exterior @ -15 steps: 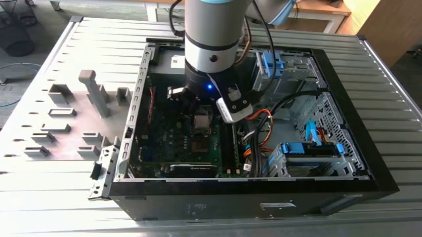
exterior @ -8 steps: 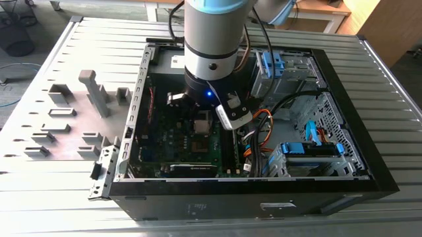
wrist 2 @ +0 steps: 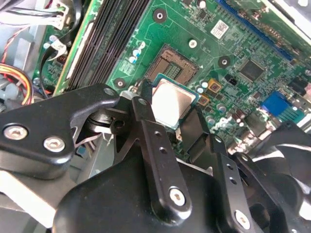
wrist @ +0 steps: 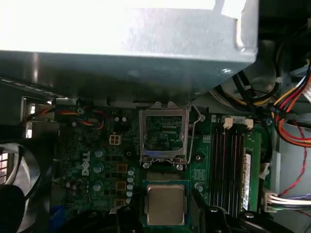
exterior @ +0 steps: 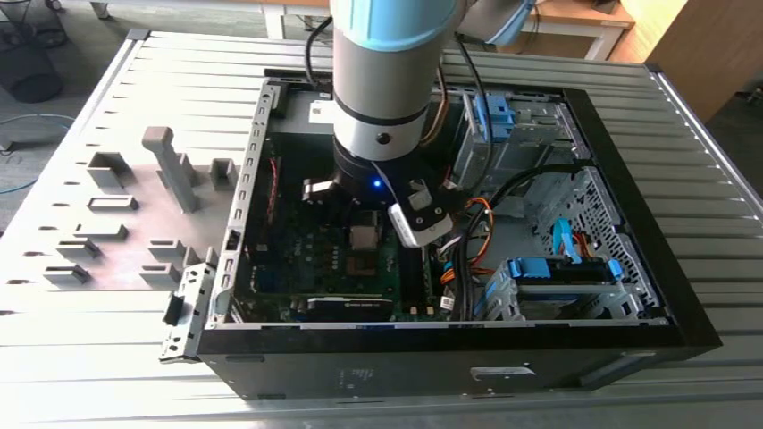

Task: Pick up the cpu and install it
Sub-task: 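Place the cpu into insertion slot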

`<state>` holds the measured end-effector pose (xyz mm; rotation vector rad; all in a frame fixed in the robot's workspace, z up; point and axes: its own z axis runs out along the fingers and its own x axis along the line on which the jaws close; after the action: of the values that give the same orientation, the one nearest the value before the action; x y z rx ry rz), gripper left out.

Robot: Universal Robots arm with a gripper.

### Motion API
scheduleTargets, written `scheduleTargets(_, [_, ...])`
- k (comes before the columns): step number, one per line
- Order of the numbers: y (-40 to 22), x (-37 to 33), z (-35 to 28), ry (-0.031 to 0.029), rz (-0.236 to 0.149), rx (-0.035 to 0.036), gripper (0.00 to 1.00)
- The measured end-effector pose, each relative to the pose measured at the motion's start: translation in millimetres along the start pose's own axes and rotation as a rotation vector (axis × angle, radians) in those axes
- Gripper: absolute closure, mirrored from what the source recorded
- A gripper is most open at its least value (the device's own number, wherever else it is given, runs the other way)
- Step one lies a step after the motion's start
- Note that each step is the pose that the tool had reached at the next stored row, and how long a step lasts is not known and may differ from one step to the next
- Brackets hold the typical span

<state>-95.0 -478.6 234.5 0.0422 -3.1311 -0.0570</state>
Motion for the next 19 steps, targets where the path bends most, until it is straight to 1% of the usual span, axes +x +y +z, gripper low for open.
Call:
scheduleTargets(3, [-0.4, 0.1, 5.4, 0.0008, 0.000, 0.0000, 0.53])
scheduleTargets(12, [-1.1, 0.1, 13.4, 0.0007, 0.005, 0.0003, 0.53])
scheduleTargets(17, [-1.2, 0.1, 13.9, 0.0008, 0.006, 0.0005, 0.53])
scheduleTargets(19, [-1.2, 0.1, 14.6, 0.0005, 0.012, 0.0001, 0.53])
